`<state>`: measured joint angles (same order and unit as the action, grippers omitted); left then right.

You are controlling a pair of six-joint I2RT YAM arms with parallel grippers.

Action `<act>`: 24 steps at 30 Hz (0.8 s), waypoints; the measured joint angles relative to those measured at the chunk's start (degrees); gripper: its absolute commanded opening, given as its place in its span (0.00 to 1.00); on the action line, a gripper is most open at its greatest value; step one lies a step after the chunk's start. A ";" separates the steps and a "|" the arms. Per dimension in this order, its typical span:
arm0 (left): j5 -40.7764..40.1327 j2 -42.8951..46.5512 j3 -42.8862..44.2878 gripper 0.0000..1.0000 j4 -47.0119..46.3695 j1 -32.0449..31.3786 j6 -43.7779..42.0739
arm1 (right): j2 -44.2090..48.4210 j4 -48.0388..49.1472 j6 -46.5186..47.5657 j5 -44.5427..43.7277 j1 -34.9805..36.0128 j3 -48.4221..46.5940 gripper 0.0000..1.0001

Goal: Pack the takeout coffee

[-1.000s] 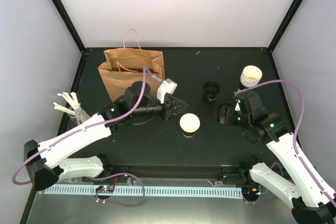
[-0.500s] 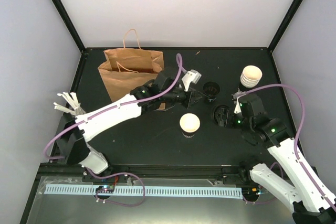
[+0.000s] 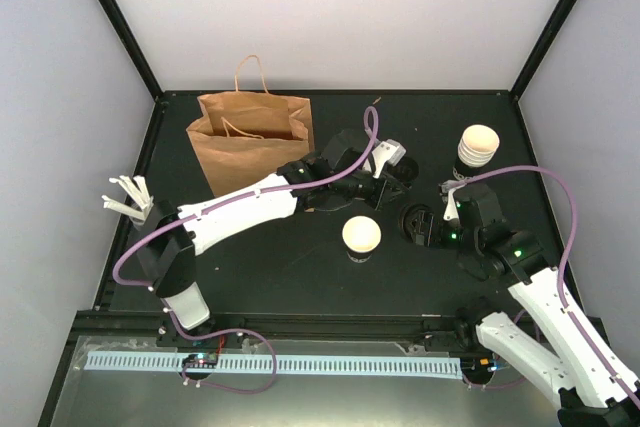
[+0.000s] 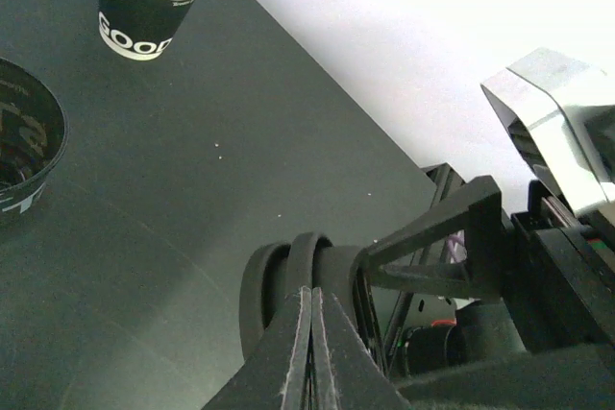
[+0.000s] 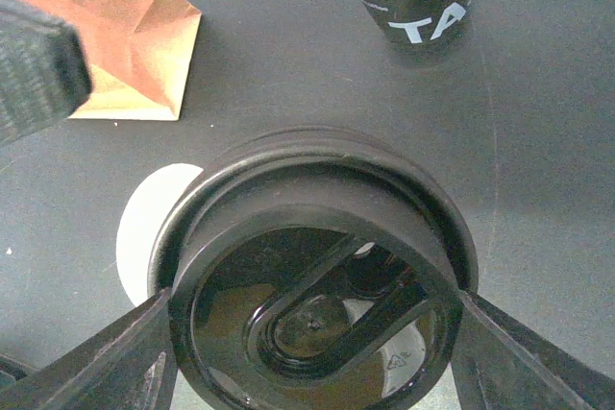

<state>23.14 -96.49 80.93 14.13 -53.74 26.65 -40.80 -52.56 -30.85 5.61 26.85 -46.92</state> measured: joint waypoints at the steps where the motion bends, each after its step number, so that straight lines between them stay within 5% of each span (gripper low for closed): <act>1: 0.07 -0.55 0.39 0.01 0.09 0.00 -0.09 | 0.02 0.20 -0.02 0.13 0.00 0.17 0.72; 24: 1.55 -7.08 5.51 0.02 2.36 0.00 -0.35 | 2.19 2.27 -0.44 0.87 0.00 0.90 0.71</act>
<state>24.69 -103.57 86.43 16.49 -53.74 26.30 -38.61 -50.28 -31.29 6.48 26.85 -46.02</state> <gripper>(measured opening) 0.017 0.733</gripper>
